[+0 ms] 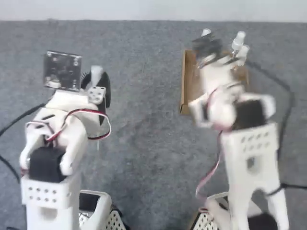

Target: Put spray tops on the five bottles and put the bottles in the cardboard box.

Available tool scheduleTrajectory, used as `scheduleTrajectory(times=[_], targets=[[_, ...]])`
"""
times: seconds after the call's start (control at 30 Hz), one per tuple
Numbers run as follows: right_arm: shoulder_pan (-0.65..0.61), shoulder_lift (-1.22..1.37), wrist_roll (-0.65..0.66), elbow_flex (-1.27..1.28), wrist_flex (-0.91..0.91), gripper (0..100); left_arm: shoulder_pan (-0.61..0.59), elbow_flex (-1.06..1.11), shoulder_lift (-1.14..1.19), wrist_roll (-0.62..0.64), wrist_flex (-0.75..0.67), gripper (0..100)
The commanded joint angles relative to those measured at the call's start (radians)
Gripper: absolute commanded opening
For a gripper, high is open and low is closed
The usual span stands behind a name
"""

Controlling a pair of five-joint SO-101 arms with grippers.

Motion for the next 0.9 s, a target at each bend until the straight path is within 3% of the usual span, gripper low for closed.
scheduleTrajectory(times=[0.0, 0.2, 0.43, 0.57, 0.7, 0.87], targets=[[-0.174, -0.142, -0.018, 0.176, -0.176, 0.6, -0.006, -0.185, -0.032, 0.049, 0.021, 2], [-0.277, -0.209, -0.018, 0.428, -0.446, 0.6, 0.005, -0.294, -0.025, 0.161, 0.003, 2], [-0.406, -0.219, -0.071, 0.631, -0.700, 0.6, 0.003, -0.255, -0.025, 0.282, -0.178, 2], [-0.453, -0.222, -0.044, 0.681, -0.748, 0.7, 0.003, -0.159, -0.031, 0.295, -0.284, 2], [-0.472, -0.239, -0.031, 0.715, -0.780, 0.7, 0.005, -0.077, -0.031, 0.296, -0.301, 2], [-0.469, -0.300, -0.040, 0.833, -0.951, 0.6, 0.002, -0.012, -0.031, 0.310, -0.325, 2]])
